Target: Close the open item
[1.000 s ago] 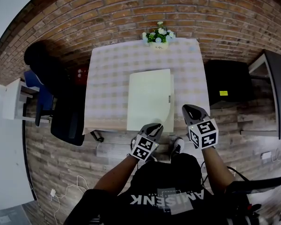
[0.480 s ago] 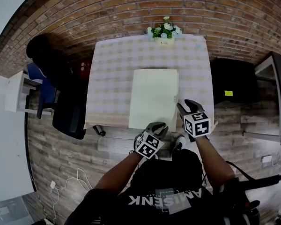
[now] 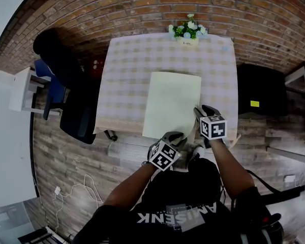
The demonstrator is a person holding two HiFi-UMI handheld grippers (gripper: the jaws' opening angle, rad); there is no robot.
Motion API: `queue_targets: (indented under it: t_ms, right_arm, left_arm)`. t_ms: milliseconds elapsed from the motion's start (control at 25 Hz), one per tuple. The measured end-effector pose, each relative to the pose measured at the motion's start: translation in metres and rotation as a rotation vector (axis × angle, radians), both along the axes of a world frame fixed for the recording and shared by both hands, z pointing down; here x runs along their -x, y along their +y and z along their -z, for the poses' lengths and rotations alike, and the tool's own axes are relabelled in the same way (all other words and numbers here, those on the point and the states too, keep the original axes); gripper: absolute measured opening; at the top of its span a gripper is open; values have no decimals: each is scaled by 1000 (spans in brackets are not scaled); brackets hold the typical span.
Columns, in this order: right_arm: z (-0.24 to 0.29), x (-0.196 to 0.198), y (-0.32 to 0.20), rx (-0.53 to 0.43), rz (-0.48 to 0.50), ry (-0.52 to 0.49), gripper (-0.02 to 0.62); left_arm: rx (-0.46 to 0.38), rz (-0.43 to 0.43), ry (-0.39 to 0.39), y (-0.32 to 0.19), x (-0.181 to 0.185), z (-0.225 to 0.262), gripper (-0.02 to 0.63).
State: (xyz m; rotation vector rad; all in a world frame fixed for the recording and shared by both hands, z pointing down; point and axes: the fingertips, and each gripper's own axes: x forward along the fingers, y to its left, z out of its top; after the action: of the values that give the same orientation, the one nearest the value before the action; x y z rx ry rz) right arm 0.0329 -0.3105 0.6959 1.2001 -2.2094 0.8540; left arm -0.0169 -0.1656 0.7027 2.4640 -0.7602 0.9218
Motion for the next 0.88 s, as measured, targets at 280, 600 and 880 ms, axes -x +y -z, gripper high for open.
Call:
queue_targets:
  t_ms: [280,600,880]
  right_arm:
    - [-11,-2,-7,44,9,-18,215]
    - [-15,-6,-7,69,2,-75,241]
    - [-23,-13,-7,93,-30,-114,261]
  left_arm:
    - [5,-48,-7,5,-6,-3,143]
    - [29,-117,1,14,-10,-6,198]
    - [94,-95,78,8,-12,7,202]
